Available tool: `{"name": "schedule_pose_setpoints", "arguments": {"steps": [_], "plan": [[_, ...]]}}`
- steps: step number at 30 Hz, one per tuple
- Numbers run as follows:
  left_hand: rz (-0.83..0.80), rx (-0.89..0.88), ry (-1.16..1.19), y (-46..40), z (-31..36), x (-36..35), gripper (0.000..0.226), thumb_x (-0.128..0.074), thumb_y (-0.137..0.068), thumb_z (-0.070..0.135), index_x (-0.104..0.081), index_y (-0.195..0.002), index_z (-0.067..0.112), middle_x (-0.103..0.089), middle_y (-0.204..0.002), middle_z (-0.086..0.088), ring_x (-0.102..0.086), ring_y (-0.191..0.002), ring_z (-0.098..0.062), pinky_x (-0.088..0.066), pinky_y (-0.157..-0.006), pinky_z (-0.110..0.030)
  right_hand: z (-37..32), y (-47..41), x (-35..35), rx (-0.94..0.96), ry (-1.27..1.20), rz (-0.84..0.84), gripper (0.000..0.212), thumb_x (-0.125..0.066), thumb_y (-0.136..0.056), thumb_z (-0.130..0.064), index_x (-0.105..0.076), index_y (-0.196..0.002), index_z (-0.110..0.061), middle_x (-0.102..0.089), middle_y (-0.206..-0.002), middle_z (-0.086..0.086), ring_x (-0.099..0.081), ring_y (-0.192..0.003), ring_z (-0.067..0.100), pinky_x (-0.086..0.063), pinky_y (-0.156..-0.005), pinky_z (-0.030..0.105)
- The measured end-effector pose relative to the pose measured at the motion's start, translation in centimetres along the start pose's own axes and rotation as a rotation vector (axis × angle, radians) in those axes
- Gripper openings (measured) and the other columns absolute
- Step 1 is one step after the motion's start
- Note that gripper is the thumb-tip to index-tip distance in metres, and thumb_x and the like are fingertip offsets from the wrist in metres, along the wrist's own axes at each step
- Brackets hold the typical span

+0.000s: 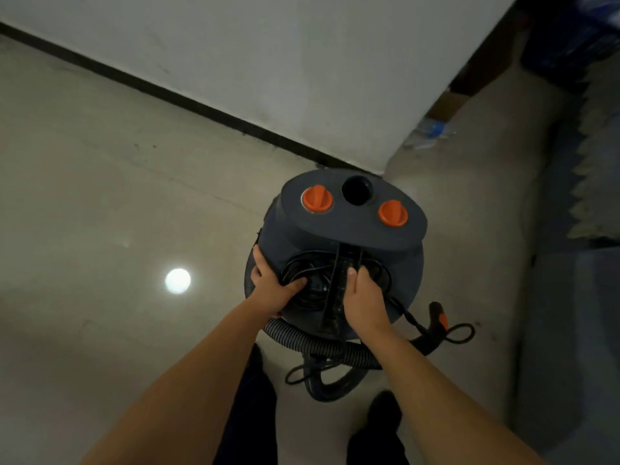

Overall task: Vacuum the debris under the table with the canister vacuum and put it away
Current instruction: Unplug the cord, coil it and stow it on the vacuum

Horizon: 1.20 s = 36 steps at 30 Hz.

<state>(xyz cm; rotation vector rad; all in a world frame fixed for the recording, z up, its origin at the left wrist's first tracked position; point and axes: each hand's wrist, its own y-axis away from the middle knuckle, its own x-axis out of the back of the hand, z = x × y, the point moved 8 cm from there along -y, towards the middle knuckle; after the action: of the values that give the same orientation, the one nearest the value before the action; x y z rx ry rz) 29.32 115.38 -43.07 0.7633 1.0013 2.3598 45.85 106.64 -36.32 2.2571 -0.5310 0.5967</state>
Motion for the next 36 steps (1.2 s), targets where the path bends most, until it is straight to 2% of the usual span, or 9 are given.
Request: {"name": "schedule_pose_setpoints", "arguments": {"steps": [6, 10, 15, 18, 23, 28, 32, 33, 36], "plan": [[0.014, 0.013, 0.017, 4.6, 1.6, -12.8, 0.119, -0.076, -0.077, 0.031, 0.021, -0.146, 0.037, -0.002, -0.155, -0.015, -0.027, -0.136, -0.039, -0.041, -0.098, -0.062, 9.7, 0.9, 9.4, -0.042, -0.024, 0.007, 0.029, -0.027, -0.105, -0.029, -0.043, -0.091, -0.009, -0.045, -0.078, -0.004, -0.049, -0.075, 0.016, -0.034, -0.066, 0.028], [-0.014, 0.002, 0.019, 5.5, 4.2, -20.5, 0.118, -0.075, -0.079, 0.031, 0.022, -0.146, 0.035, 0.002, -0.156, -0.013, -0.025, -0.138, -0.036, -0.042, -0.099, -0.061, 14.7, -0.5, 15.8, -0.084, -0.073, 0.063, 0.034, -0.027, -0.104, -0.033, -0.046, -0.092, -0.007, -0.05, -0.081, 0.0, -0.052, -0.083, 0.023, -0.038, -0.072, 0.031], [-0.061, -0.035, 0.008, 4.2, 9.3, -27.6, 0.119, -0.075, -0.078, 0.035, 0.024, -0.144, 0.04, 0.005, -0.157, -0.008, -0.024, -0.138, -0.036, -0.042, -0.099, -0.061, 18.1, -4.0, 22.6, -0.098, -0.077, 0.151, 0.046, -0.024, -0.104, -0.038, -0.052, -0.118, -0.005, -0.062, -0.112, 0.016, -0.058, -0.104, 0.034, -0.046, -0.083, 0.039], [-0.039, -0.018, 0.034, 3.5, 11.5, -30.6, 0.119, -0.075, -0.079, 0.035, 0.024, -0.144, 0.04, 0.004, -0.157, -0.01, -0.024, -0.139, -0.037, -0.042, -0.099, -0.06, 19.0, -6.5, 25.7, -0.075, -0.027, 0.13, 0.049, -0.021, -0.104, -0.039, -0.05, -0.127, -0.007, -0.062, -0.116, 0.017, -0.058, -0.106, 0.035, -0.048, -0.087, 0.043], [-0.005, 0.04, 0.173, 2.4, 15.1, -34.0, 0.115, -0.073, -0.081, 0.031, 0.023, -0.145, 0.04, 0.003, -0.157, -0.007, -0.023, -0.138, -0.038, -0.05, -0.086, -0.062, 18.3, -11.3, 29.9, -0.031, -0.048, 0.119, 0.047, -0.022, -0.105, -0.037, -0.047, -0.134, -0.008, -0.056, -0.13, 0.016, -0.052, -0.12, 0.035, -0.041, -0.094, 0.04], [0.045, 0.099, 0.261, -0.4, 18.8, -36.0, 0.117, -0.075, -0.079, 0.033, 0.023, -0.144, 0.044, 0.004, -0.158, -0.006, -0.028, -0.135, -0.041, -0.05, -0.087, -0.06, 16.8, -16.2, 33.2, 0.006, -0.026, 0.177, 0.046, -0.024, -0.105, -0.035, -0.052, -0.127, -0.006, -0.061, -0.119, 0.017, -0.055, -0.112, 0.035, -0.043, -0.083, 0.036], [0.018, 0.084, 0.257, -3.2, 22.2, -37.4, 0.119, -0.075, -0.078, 0.033, 0.024, -0.143, 0.045, 0.008, -0.157, -0.007, -0.028, -0.135, -0.042, -0.046, -0.094, -0.06, 16.7, -19.3, 35.3, -0.028, -0.041, 0.299, 0.037, -0.027, -0.104, -0.036, -0.054, -0.085, -0.02, -0.054, -0.079, 0.001, -0.057, -0.086, 0.03, -0.037, -0.069, 0.032], [0.004, 0.077, 0.239, -3.9, 23.2, -37.7, 0.119, -0.075, -0.078, 0.034, 0.024, -0.143, 0.044, 0.008, -0.158, -0.007, -0.027, -0.136, -0.042, -0.046, -0.095, -0.06, 16.8, -19.9, 36.0, -0.053, -0.045, 0.335, 0.038, -0.028, -0.104, -0.037, -0.053, -0.082, -0.019, -0.054, -0.078, 0.001, -0.056, -0.086, 0.029, -0.037, -0.069, 0.032], [-0.037, 0.05, 0.139, -5.9, 26.6, -38.3, 0.118, -0.074, -0.078, 0.036, 0.024, -0.144, 0.042, 0.008, -0.158, -0.007, -0.024, -0.137, -0.043, -0.047, -0.092, -0.061, 16.6, -21.8, 37.9, -0.121, -0.073, 0.37, 0.045, -0.026, -0.104, -0.038, -0.057, -0.102, -0.005, -0.06, -0.094, 0.013, -0.059, -0.098, 0.034, -0.039, -0.075, 0.033]]}}
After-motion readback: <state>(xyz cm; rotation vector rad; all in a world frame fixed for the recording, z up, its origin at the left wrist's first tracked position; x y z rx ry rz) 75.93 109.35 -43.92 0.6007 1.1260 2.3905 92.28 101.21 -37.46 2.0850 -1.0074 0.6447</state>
